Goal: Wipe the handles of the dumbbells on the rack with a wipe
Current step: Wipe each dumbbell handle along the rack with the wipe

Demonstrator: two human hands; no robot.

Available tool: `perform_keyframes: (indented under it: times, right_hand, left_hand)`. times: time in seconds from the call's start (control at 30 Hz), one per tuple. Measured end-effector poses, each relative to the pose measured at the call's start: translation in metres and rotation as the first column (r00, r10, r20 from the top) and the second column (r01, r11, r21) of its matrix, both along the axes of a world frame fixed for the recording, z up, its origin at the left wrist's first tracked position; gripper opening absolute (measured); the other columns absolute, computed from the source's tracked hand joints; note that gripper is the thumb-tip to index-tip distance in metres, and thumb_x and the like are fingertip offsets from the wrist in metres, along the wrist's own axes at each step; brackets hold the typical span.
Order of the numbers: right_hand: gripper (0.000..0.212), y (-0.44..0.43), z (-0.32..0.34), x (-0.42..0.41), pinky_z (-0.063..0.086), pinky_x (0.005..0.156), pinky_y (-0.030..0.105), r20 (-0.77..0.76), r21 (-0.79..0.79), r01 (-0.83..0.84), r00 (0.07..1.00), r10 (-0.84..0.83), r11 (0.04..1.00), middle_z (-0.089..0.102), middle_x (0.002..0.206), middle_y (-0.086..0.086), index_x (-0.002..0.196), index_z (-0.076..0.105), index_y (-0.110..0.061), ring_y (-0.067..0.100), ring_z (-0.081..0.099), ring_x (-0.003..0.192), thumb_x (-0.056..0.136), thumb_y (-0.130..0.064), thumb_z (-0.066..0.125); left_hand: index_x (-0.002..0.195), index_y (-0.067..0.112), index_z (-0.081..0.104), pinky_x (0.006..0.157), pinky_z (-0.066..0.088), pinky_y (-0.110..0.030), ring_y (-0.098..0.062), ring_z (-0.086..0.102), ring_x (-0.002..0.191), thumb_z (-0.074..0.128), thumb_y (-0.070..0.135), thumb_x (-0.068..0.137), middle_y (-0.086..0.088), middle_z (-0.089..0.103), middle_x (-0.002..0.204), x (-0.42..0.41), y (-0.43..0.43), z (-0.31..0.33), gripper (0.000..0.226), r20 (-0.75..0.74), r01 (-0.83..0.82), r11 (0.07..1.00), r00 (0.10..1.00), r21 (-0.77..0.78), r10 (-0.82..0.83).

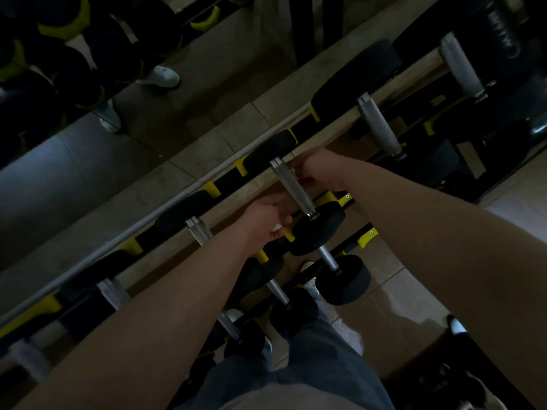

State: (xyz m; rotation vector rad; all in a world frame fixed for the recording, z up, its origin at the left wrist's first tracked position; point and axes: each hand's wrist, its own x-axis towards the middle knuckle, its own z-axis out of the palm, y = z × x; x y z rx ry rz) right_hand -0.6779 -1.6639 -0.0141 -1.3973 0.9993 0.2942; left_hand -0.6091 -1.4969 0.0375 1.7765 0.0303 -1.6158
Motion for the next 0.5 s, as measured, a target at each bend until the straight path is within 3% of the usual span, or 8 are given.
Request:
perform_keyframes:
  times: [0.07, 0.13, 0.17, 0.27, 0.33, 0.4, 0.47, 0.5]
  right_hand:
    - [0.025, 0.004, 0.006, -0.008, 0.056, 0.071, 0.04, -0.116, -0.056, -0.182, 0.978, 0.174, 0.982, 0.069, 0.093, 0.021, 0.102, 0.069, 0.002, 0.034, 0.068, 0.083, 0.08, 0.0, 0.056]
    - [0.019, 0.009, 0.015, -0.017, 0.05, 0.057, 0.023, -0.247, -0.034, -0.449, 0.869, 0.428, 0.893, 0.066, 0.086, 0.013, 0.102, 0.067, -0.001, 0.022, 0.061, 0.07, 0.09, -0.001, 0.054]
    - [0.02, 0.009, 0.017, -0.021, 0.046, 0.05, 0.018, -0.271, -0.029, -0.505, 0.835, 0.479, 0.863, 0.063, 0.083, 0.01, 0.105, 0.066, -0.001, 0.018, 0.057, 0.067, 0.094, 0.001, 0.05]
    - [0.026, 0.01, 0.024, -0.018, 0.048, 0.045, 0.019, -0.227, 0.055, -0.344, 0.91, 0.347, 0.937, 0.06, 0.081, 0.011, 0.099, 0.062, 0.001, 0.019, 0.058, 0.066, 0.091, 0.012, 0.04]
    - [0.029, 0.01, 0.021, -0.011, 0.057, 0.061, 0.031, -0.139, 0.08, -0.081, 0.986, 0.092, 0.993, 0.063, 0.089, 0.015, 0.096, 0.062, 0.0, 0.027, 0.063, 0.076, 0.089, 0.015, 0.038]
    - [0.034, 0.011, 0.016, -0.004, 0.057, 0.074, 0.04, -0.05, 0.119, 0.1, 0.994, -0.094, 0.988, 0.064, 0.098, 0.017, 0.105, 0.063, -0.003, 0.03, 0.065, 0.084, 0.091, 0.014, 0.038]
    - [0.03, 0.016, 0.014, -0.005, 0.055, 0.073, 0.037, -0.053, 0.011, 0.006, 0.999, -0.005, 1.0, 0.066, 0.096, 0.013, 0.101, 0.066, -0.008, 0.026, 0.065, 0.082, 0.093, 0.008, 0.043]
    - [0.027, 0.016, 0.014, -0.008, 0.053, 0.075, 0.036, -0.107, -0.096, -0.147, 0.985, 0.136, 0.984, 0.066, 0.097, 0.011, 0.099, 0.067, -0.01, 0.026, 0.065, 0.085, 0.093, 0.004, 0.045]
  left_hand:
    - [0.115, 0.028, 0.056, 0.067, 0.041, -0.025, -0.009, 0.052, 0.082, 0.036, -0.009, 0.095, 0.001, 0.065, 0.111, 0.0, -0.002, -0.002, 0.047, 0.013, -0.004, 1.0, 1.0, 0.02, 0.004]
    - [0.116, 0.028, 0.055, 0.065, 0.04, -0.024, -0.009, 0.052, 0.08, 0.032, -0.012, 0.092, 0.004, 0.065, 0.102, 0.001, -0.004, -0.004, 0.052, 0.026, 0.0, 0.999, 1.0, 0.038, -0.001]
    - [0.116, 0.028, 0.055, 0.065, 0.039, -0.024, -0.009, 0.052, 0.081, 0.033, -0.013, 0.092, 0.004, 0.065, 0.102, 0.0, -0.004, -0.004, 0.052, 0.028, 0.004, 0.999, 1.0, 0.044, -0.005]
    - [0.119, 0.028, 0.054, 0.067, 0.039, -0.024, -0.011, 0.053, 0.087, 0.031, -0.014, 0.092, 0.002, 0.065, 0.108, -0.001, -0.002, -0.003, 0.055, 0.008, 0.01, 0.999, 1.0, 0.035, -0.011]
    - [0.121, 0.027, 0.055, 0.07, 0.04, -0.025, -0.011, 0.053, 0.088, 0.029, -0.016, 0.09, 0.0, 0.066, 0.119, 0.0, 0.0, -0.004, 0.059, -0.001, 0.015, 0.999, 1.0, 0.029, -0.015]
    - [0.124, 0.024, 0.057, 0.068, 0.04, -0.025, -0.01, 0.054, 0.086, 0.033, -0.013, 0.092, -0.001, 0.065, 0.127, 0.002, -0.001, -0.005, 0.054, -0.011, -0.004, 1.0, 1.0, 0.02, 0.004]
    - [0.122, 0.025, 0.059, 0.067, 0.041, -0.025, -0.01, 0.054, 0.083, 0.038, -0.008, 0.095, -0.001, 0.067, 0.121, 0.003, -0.002, -0.003, 0.047, -0.001, -0.022, 1.0, 1.0, 0.022, 0.022]
    - [0.122, 0.025, 0.059, 0.068, 0.042, -0.025, -0.01, 0.054, 0.082, 0.038, -0.007, 0.095, 0.0, 0.067, 0.117, 0.003, -0.002, -0.003, 0.047, 0.011, -0.026, 0.999, 1.0, 0.027, 0.026]
